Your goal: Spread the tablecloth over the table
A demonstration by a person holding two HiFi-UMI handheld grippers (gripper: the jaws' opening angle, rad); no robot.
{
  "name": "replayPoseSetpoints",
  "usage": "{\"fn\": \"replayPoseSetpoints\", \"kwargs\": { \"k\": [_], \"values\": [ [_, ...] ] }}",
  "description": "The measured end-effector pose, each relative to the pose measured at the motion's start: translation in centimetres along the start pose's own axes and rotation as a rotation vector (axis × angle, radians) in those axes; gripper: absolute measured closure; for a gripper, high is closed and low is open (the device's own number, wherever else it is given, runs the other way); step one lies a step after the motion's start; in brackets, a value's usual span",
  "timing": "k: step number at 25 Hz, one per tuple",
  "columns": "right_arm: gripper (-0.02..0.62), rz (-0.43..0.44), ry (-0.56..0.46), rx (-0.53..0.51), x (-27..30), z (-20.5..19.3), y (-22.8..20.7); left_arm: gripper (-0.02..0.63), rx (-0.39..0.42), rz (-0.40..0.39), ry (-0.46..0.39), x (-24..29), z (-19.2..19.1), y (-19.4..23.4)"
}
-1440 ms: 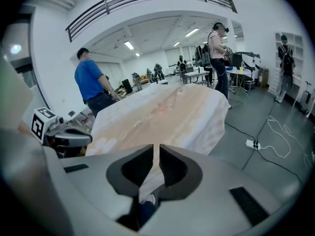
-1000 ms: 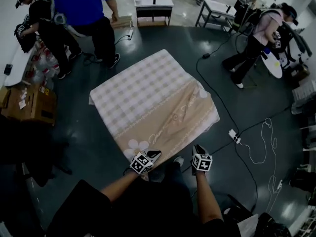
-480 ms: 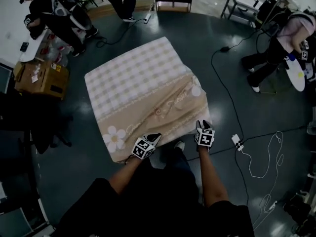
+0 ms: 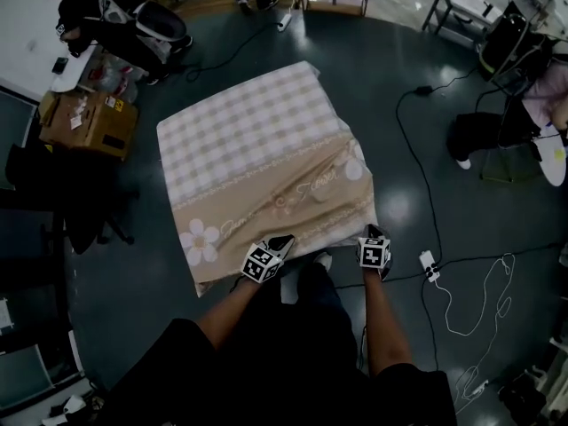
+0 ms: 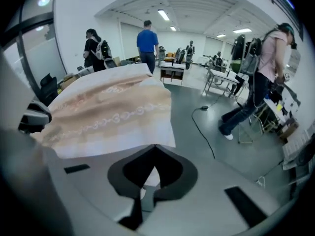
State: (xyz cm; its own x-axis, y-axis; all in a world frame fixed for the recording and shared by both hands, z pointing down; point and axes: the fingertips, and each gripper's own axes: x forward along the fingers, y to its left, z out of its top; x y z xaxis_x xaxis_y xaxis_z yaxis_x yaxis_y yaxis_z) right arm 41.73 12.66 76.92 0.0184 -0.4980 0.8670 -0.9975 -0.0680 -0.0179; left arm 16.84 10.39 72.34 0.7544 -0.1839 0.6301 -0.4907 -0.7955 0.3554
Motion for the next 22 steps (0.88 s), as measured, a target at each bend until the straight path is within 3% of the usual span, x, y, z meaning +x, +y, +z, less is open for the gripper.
{"fn": "replayPoseSetpoints", "kwargs": {
  "k": [3,6,8,9,11,13,15,22],
  "values": [
    [0.58,0.02,-0.036,0.104,-1.6,-3.5,-1.4,0.588,0.035,-0.016,0.023,0.4,-0.2,-0.3],
    [0.568,0.095,-0.119,0.057,-1.4,-0.8,0.1,0.588,0.044,-0.03,0.043,0.9,-0.5,-0.2],
    [0.435,0.124,-0.158,0.015,-0.4,2.0,0.9,0.588,0.047,-0.04,0.045,1.3,-0.2,-0.5],
    [0.423,0.124,-0.158,-0.003,0.3,3.0,1.0,0.588,0.05,-0.045,0.041,1.6,0.2,-0.7],
    [0.434,0.113,-0.117,-0.054,1.6,3.5,1.2,0.588,0.054,-0.053,0.027,2.2,1.0,-1.2],
    [0.525,0.109,-0.073,-0.103,2.0,3.0,1.5,0.588,0.051,-0.056,0.009,2.7,1.7,-1.5],
    [0.577,0.106,-0.06,-0.11,1.4,2.5,1.6,0.588,0.053,-0.056,0.002,3.0,2.0,-1.7],
    [0.578,0.091,-0.141,0.114,-3.6,-2.2,1.1,0.588,0.076,-0.022,0.014,2.4,1.5,-0.1]
  ]
}}
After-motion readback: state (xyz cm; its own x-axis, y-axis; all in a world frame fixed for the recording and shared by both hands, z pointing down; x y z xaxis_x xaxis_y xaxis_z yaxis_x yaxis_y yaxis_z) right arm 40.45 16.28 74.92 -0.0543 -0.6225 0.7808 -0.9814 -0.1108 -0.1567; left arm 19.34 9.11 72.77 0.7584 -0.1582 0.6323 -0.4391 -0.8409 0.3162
